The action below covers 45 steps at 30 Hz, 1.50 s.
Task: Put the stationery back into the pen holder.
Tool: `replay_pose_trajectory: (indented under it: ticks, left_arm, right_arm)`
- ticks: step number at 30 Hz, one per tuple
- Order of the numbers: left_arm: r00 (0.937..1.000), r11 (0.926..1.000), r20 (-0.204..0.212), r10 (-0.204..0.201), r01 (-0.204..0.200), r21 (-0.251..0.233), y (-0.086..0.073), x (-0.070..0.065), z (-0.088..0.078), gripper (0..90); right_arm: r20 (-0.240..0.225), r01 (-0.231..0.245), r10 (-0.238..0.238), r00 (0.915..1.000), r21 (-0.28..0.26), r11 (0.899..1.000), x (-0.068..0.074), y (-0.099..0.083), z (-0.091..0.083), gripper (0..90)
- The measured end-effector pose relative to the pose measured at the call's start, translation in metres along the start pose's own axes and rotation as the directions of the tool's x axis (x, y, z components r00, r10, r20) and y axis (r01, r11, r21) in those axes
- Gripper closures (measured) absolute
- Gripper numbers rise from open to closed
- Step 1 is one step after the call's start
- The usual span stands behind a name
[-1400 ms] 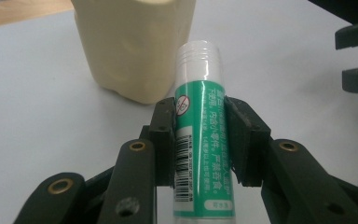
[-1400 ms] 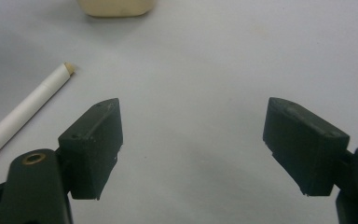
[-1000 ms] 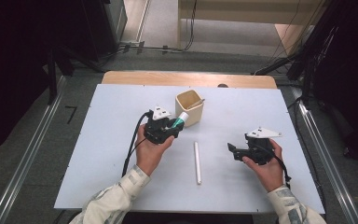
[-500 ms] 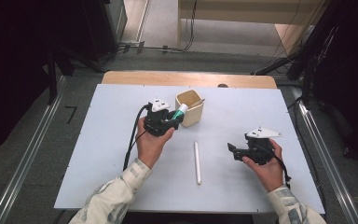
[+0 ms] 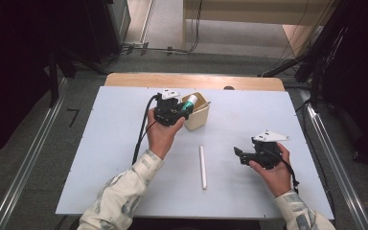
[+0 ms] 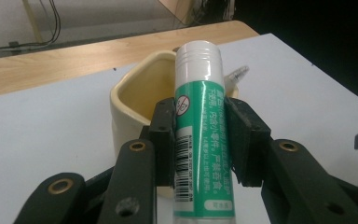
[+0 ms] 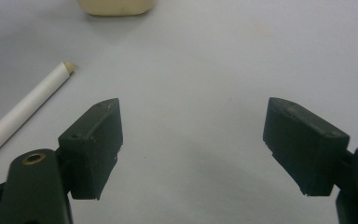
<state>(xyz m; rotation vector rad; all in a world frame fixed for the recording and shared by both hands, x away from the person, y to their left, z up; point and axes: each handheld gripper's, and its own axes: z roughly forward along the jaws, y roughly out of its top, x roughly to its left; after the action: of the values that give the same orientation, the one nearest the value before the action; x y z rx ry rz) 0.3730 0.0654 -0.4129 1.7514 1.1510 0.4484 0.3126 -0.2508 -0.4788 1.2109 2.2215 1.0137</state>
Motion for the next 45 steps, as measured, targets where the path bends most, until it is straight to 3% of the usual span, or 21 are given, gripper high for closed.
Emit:
replay_pose_trajectory:
  ticks: [14, 24, 35, 45]
  left_arm:
    - [0.9993, 0.9996, -0.027, -0.028, 0.028, 0.006, 0.019, 0.003, 0.023, 66.9]
    - [0.9988, 1.0, -0.048, -0.004, 0.004, 0.003, 0.03, -0.001, 0.031, 66.9]
    - [0.9981, 0.9999, -0.061, -0.009, 0.009, 0.008, 0.033, -0.002, 0.046, 66.9]
    - [0.9974, 0.9991, -0.061, -0.039, 0.04, 0.016, 0.031, 0.001, 0.056, 66.9]
  right_arm:
    - [-0.003, 0.003, -0.003, 1.0, 0.002, 1.0, 0.0, 0.0, 0.001, 18.5]
    - [0.0, 0.007, -0.007, 1.0, 0.003, 1.0, 0.0, 0.0, 0.001, 18.5]
    - [-0.002, 0.007, -0.007, 1.0, 0.002, 1.0, -0.001, 0.0, 0.001, 18.5]
    - [-0.002, 0.004, -0.004, 1.0, 0.002, 1.0, -0.001, 0.0, 0.001, 18.5]
